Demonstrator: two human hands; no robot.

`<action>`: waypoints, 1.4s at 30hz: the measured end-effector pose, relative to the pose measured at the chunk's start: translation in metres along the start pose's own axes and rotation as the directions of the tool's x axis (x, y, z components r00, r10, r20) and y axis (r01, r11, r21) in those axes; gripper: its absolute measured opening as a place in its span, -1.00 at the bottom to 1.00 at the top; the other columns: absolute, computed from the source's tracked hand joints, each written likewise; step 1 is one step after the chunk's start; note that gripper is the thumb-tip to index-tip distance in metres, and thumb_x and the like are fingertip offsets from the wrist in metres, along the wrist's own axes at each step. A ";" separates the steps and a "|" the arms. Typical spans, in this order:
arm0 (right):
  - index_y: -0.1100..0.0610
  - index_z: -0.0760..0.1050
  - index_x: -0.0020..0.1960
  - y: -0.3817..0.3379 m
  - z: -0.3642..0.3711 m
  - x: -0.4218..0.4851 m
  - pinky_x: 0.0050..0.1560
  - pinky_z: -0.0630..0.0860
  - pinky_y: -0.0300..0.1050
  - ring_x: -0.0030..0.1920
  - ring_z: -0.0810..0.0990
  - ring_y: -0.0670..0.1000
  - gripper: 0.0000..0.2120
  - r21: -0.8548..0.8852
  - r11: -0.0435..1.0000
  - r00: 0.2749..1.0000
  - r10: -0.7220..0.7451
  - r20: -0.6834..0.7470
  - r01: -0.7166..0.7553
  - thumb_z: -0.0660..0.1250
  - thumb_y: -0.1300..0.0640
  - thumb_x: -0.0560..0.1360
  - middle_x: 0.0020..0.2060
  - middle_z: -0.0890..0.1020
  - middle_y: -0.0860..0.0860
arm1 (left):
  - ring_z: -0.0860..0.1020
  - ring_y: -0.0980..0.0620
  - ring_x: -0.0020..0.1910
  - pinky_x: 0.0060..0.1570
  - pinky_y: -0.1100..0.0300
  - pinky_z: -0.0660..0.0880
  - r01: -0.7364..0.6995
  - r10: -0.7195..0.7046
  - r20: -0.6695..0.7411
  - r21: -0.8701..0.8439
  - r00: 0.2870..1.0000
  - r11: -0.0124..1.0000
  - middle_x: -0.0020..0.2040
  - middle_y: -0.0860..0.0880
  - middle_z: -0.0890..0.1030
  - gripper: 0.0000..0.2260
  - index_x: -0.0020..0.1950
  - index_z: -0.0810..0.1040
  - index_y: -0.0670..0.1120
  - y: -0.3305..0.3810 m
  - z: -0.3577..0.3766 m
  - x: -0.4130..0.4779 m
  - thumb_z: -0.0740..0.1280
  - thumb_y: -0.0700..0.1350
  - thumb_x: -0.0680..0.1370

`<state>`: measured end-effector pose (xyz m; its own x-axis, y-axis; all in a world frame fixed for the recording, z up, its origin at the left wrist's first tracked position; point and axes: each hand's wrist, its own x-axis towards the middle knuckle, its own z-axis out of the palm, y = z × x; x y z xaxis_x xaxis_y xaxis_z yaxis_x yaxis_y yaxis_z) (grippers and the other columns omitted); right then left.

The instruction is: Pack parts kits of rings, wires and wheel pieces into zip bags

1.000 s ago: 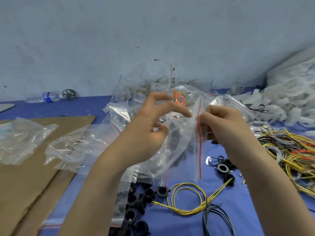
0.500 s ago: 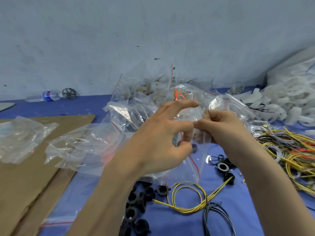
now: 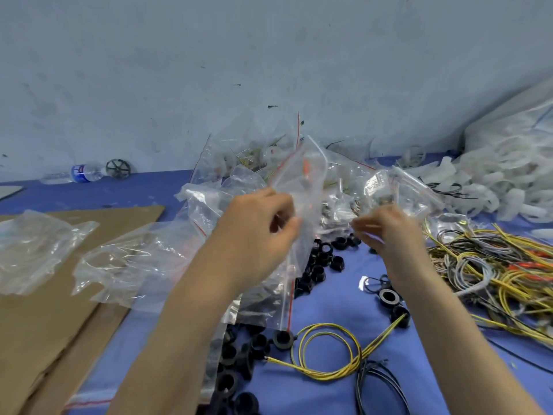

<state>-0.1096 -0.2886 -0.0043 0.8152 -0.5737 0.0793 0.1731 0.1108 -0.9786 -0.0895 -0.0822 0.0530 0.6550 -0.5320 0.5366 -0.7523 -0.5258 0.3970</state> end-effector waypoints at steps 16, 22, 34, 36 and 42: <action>0.22 0.57 -0.08 0.040 -0.007 0.009 -0.04 0.52 -0.02 -0.04 0.57 0.12 -0.86 -0.841 0.477 0.965 -0.071 0.253 0.256 0.28 0.38 0.44 -0.10 0.63 0.11 | 0.45 0.19 -0.08 -0.06 0.48 0.27 -0.015 0.022 0.066 -0.105 0.998 0.994 -0.10 0.07 0.50 -0.84 -0.15 0.47 0.10 -0.001 -0.002 -0.001 0.31 -0.15 0.56; 0.01 0.56 -0.24 -0.066 -0.031 -0.019 -0.28 0.49 -0.36 -0.34 0.58 -0.19 -0.83 -0.312 0.859 0.903 -0.430 -0.009 0.406 0.42 0.27 0.31 -0.35 0.65 -0.12 | 0.47 0.08 -0.05 -0.07 0.53 0.26 -0.077 0.087 0.137 -0.079 0.987 0.994 -0.04 0.01 0.52 -0.91 -0.13 0.59 -0.05 0.009 0.010 -0.002 0.34 -0.22 0.54; -0.01 0.54 0.05 -0.088 -0.002 -0.061 -0.06 0.54 -0.23 -0.05 0.61 -0.11 -0.75 -0.461 0.684 0.809 -0.351 0.472 0.565 0.43 0.21 0.41 -0.10 0.62 -0.03 | 0.56 0.12 0.06 0.11 0.29 0.41 -0.201 0.230 0.128 -0.210 0.965 0.957 0.02 0.08 0.61 -0.94 -0.17 0.56 0.00 0.015 0.013 -0.003 0.31 -0.11 0.49; 0.00 0.56 -0.03 -0.095 -0.007 -0.062 -0.10 0.54 -0.24 -0.13 0.62 -0.14 -0.81 -0.407 0.718 0.819 -0.430 0.381 0.566 0.43 0.22 0.42 -0.13 0.65 -0.01 | 0.56 0.12 0.07 0.11 0.29 0.42 -0.179 0.207 0.103 -0.228 0.973 0.957 0.01 0.06 0.62 -0.93 -0.19 0.53 0.03 0.011 0.010 -0.002 0.30 -0.11 0.49; 0.07 0.60 -0.23 -0.105 -0.030 -0.068 -0.38 0.46 -0.29 -0.44 0.55 -0.14 -0.95 -0.557 0.648 0.830 -0.225 0.511 0.519 0.38 0.15 0.41 -0.41 0.64 -0.04 | 0.53 0.18 -0.01 0.05 0.45 0.34 -0.037 0.025 -0.067 -0.187 0.997 0.982 -0.03 0.08 0.65 -0.94 -0.20 0.50 0.07 -0.004 0.005 0.001 0.28 -0.05 0.47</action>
<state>-0.2004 -0.2857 0.0874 0.9197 -0.0861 0.3830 0.2275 -0.6782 -0.6988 -0.0853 -0.0844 0.0484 0.6296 -0.4998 0.5949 -0.7763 -0.3725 0.5086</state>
